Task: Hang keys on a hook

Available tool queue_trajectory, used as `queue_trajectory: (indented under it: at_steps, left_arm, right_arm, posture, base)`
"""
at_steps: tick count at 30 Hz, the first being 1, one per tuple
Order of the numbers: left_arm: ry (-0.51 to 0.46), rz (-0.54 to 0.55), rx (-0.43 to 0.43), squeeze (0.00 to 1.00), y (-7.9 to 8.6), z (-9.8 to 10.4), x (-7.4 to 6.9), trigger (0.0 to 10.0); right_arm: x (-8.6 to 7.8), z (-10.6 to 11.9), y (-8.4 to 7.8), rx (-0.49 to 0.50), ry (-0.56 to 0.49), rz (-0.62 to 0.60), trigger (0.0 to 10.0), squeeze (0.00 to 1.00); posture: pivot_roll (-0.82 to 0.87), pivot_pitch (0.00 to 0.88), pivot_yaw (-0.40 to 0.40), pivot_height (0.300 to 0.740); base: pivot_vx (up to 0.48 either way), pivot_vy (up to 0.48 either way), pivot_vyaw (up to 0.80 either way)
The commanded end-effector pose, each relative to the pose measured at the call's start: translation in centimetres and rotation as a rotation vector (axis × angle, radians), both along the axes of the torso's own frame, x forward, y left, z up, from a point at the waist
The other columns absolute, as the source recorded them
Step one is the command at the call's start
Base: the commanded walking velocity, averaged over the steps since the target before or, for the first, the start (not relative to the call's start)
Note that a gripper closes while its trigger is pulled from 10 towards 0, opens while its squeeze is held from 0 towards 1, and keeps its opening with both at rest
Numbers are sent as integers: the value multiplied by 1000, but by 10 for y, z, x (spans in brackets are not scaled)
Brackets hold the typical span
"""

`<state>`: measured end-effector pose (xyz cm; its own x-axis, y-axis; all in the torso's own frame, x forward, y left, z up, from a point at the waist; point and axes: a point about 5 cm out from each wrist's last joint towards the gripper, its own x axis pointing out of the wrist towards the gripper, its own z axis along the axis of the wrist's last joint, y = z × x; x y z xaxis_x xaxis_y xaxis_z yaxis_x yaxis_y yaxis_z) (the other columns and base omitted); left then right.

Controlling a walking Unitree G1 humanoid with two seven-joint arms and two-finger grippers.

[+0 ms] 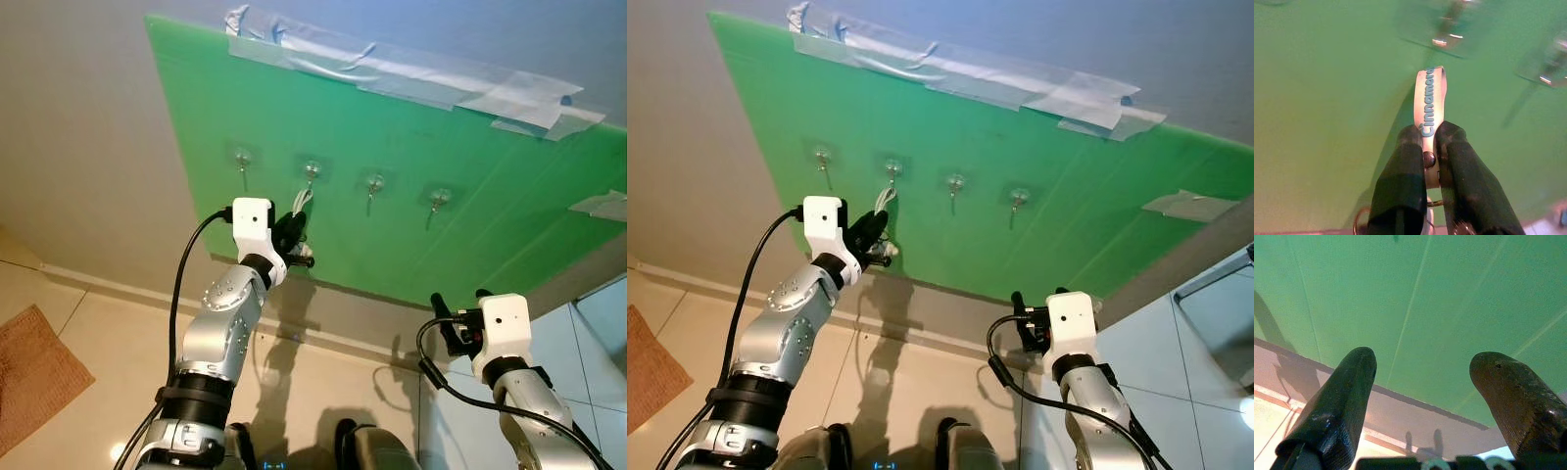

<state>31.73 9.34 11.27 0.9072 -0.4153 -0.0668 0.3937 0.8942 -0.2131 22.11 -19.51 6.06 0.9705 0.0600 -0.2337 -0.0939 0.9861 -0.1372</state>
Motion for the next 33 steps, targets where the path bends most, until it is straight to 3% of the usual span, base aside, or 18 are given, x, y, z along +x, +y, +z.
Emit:
queue_trajectory:
  at_steps: [1, 8, 25, 33]
  left_arm:
    - [-29, -53, 25, 0, -9, 2, -5, 0]
    - [-45, -94, 32, 0, -16, 3, -12, 0]
    - [-106, -7, 20, 0, -2, 19, 6, 0]
    - [-58, 42, 2, 0, 8, 12, 10, 0]
  right_arm:
    - [-3, 0, -3, -19, 14, -5, 10000, 169]
    - [-4, -2, -2, -17, 17, -7, 10000, 169]
    - [-3, -3, -2, -17, 19, -2, 10000, 169]
    - [-3, -3, -1, -17, 20, 1, 10000, 173]
  posture:
    - [-197, 169, -85, 740]
    - [-195, 171, -82, 740]
    - [-190, 161, -84, 740]
    - [-191, 156, -82, 740]
  base:
    - [0, 0, 0]
    - [0, 0, 0]
    - [0, 0, 0]
    - [0, 0, 0]
